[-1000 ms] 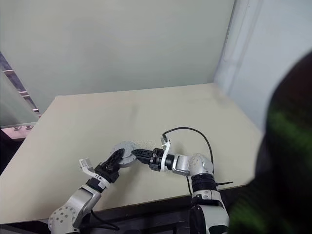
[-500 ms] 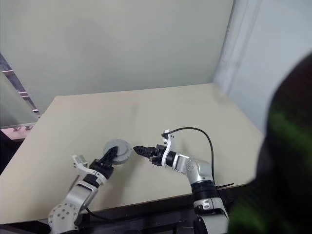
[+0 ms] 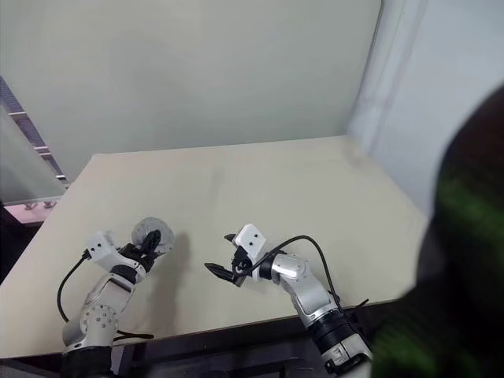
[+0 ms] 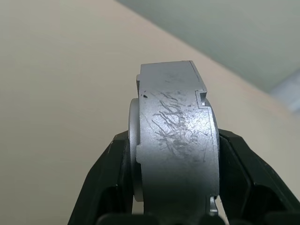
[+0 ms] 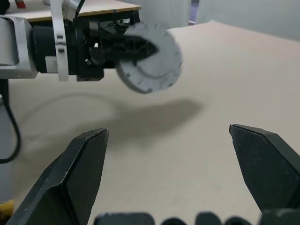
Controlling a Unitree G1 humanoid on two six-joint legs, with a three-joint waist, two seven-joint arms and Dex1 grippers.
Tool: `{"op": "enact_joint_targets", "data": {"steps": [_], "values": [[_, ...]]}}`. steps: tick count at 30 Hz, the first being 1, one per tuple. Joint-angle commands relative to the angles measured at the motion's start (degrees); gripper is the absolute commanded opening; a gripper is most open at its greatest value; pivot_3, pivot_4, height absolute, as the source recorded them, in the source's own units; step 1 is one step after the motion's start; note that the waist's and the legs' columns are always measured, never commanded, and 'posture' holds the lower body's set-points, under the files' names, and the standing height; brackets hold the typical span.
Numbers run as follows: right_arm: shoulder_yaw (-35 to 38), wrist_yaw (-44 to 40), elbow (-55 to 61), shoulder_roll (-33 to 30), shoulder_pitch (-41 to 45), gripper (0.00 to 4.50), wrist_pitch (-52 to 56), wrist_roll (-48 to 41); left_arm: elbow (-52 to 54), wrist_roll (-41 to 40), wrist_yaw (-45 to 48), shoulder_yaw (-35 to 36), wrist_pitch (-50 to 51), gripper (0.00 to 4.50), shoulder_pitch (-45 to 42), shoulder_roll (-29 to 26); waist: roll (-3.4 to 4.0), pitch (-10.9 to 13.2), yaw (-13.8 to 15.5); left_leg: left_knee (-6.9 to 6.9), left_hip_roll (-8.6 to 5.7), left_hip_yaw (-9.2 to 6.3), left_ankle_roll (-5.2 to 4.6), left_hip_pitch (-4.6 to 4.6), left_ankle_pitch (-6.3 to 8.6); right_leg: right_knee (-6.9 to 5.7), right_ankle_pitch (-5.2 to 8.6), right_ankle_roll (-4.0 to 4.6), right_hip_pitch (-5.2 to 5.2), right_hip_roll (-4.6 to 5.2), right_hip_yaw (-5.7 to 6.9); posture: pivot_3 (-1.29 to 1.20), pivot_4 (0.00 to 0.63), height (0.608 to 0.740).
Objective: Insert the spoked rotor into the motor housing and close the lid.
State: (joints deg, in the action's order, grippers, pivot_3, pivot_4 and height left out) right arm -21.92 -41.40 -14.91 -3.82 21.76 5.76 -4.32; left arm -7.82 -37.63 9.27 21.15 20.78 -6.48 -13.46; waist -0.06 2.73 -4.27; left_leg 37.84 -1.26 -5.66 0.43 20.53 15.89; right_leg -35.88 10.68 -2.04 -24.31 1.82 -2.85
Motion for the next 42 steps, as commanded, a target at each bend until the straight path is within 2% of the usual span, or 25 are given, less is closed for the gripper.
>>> {"op": "enact_joint_targets", "data": {"steps": [1,7,14,22,28,37,42], "values": [[0.08,0.75,0.07,-0.13,0.66,4.5,-2.66,1.38,-1.31,3.97,1.03,0.76,-4.12,2.02,-2.25,-2.05,0.0,0.0,0.2,-0.01,0.0,-0.02,0.0,0.0,0.0,0.0,-0.02,0.02,0.0,0.0,0.0,0.0,0.0,0.74],[0.46,1.22,-1.1,-0.09,0.82,4.5,-3.17,2.6,-5.79,6.58,1.91,1.66,-5.86,2.02,-3.17,-2.78,-0.04,-0.01,0.43,0.02,-0.02,-0.04,0.0,0.01,0.0,-0.01,-0.05,0.05,0.02,0.01,0.02,0.0,0.0,0.74],[0.68,1.37,-2.19,0.08,1.46,4.5,-3.01,3.07,-11.9,10.86,0.54,1.9,-8.13,4.42,-4.35,-4.36,-0.05,-0.03,0.39,0.06,0.0,0.0,0.03,-0.16,-0.04,-0.06,-0.16,0.11,0.12,0.0,0.02,0.0,0.0,0.74],[1.0,1.3,-4.22,0.2,2.43,4.5,-3.47,3.58,-15.39,16.56,-1.58,2.65,-16.11,4.47,-4.27,-5.26,-0.07,-0.04,0.65,0.06,0.0,-0.02,0.04,-0.27,-0.04,-0.06,-0.18,0.1,0.23,0.01,0.03,0.0,0.0,0.74],[1.86,1.97,-5.0,-0.25,2.55,4.5,-3.87,3.77,-11.89,17.78,0.9,2.35,-22.08,4.47,-1.8,-4.97,-0.07,-0.05,1.41,0.06,0.01,0.02,0.04,-0.3,-0.04,-0.06,-0.23,0.14,0.24,0.01,0.02,0.0,0.0,0.74],[8.52,2.68,-0.6,-3.97,1.22,4.5,2.31,0.2,12.29,18.85,20.52,-11.33,-20.66,4.47,11.4,-10.29,-0.04,-0.03,1.41,0.08,0.03,0.16,0.02,-0.3,-0.04,-0.02,-0.19,0.22,0.27,0.03,-0.01,0.0,0.0,0.74],[11.92,5.68,3.33,-6.08,-1.79,4.5,6.31,-0.12,18.71,18.36,22.01,-15.06,-16.01,4.47,13.08,-10.33,0.0,-0.03,1.41,0.07,0.12,0.25,0.01,-0.49,-0.04,-0.04,-0.16,0.25,0.37,0.0,-0.04,0.0,0.0,0.74]]}}
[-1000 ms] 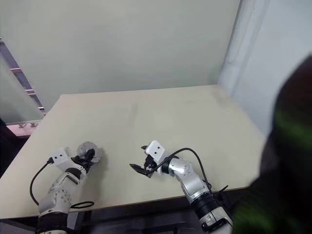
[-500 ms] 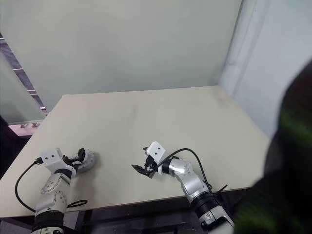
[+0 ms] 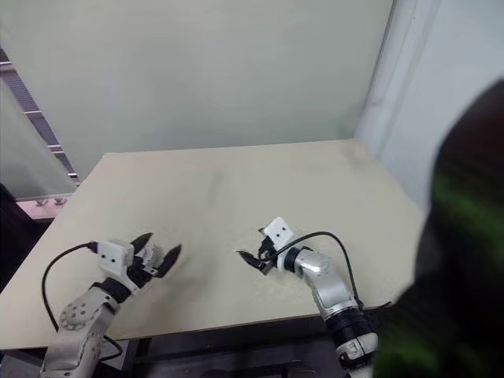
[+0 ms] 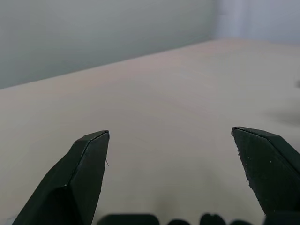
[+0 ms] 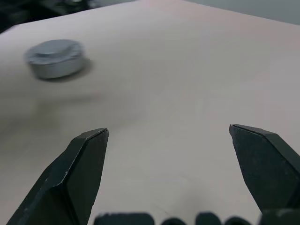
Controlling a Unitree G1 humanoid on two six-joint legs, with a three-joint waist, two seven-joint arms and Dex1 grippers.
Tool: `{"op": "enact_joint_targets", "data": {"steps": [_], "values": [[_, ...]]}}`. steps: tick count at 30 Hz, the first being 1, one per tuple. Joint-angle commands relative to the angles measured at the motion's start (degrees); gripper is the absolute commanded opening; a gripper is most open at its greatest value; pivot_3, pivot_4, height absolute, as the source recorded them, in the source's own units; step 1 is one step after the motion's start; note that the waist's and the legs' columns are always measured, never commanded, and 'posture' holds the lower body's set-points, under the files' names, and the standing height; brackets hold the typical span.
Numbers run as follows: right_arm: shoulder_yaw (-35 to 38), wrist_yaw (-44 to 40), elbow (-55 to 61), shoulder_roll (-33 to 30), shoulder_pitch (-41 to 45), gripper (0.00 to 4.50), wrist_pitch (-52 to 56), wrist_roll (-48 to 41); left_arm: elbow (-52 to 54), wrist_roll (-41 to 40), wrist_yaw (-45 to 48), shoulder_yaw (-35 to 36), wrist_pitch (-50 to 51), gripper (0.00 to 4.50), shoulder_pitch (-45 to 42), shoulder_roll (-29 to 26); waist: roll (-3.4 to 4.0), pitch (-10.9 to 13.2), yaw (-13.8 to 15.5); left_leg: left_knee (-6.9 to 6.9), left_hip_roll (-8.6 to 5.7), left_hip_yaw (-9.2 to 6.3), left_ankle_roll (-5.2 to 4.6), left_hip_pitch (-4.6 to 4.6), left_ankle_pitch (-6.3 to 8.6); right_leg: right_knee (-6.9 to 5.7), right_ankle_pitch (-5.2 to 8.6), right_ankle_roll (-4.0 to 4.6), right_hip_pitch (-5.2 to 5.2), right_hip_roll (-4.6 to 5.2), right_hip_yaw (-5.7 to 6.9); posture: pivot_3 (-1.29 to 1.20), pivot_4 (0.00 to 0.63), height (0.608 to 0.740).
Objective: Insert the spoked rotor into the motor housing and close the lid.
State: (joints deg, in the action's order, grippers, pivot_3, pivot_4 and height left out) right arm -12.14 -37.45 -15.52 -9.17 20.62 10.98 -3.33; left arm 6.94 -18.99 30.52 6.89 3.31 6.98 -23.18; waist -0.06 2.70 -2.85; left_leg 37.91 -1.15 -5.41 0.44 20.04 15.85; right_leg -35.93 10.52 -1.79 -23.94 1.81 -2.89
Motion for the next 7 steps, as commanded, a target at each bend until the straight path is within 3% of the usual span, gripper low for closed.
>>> {"op": "enact_joint_targets", "data": {"steps": [1,7], "values": [[2.57,2.16,4.51,-0.9,-1.18,4.5,1.4,-1.19,4.33,-0.26,0.84,-1.17,1.99,4.47,-0.42,-0.45,0.01,0.01,-0.01,-0.02,0.02,0.01,0.0,-0.08,0.0,0.0,0.01,0.01,0.06,-0.01,0.01,0.0,0.0,0.74],[3.6,3.24,6.6,-1.61,-3.18,4.5,2.5,-1.33,2.62,0.81,0.78,-2.4,2.61,4.47,-1.55,0.61,0.04,0.03,-0.13,-0.04,0.1,0.14,-0.02,-0.47,0.01,0.03,0.04,0.01,0.39,-0.04,0.01,0.0,0.0,0.74]]}}
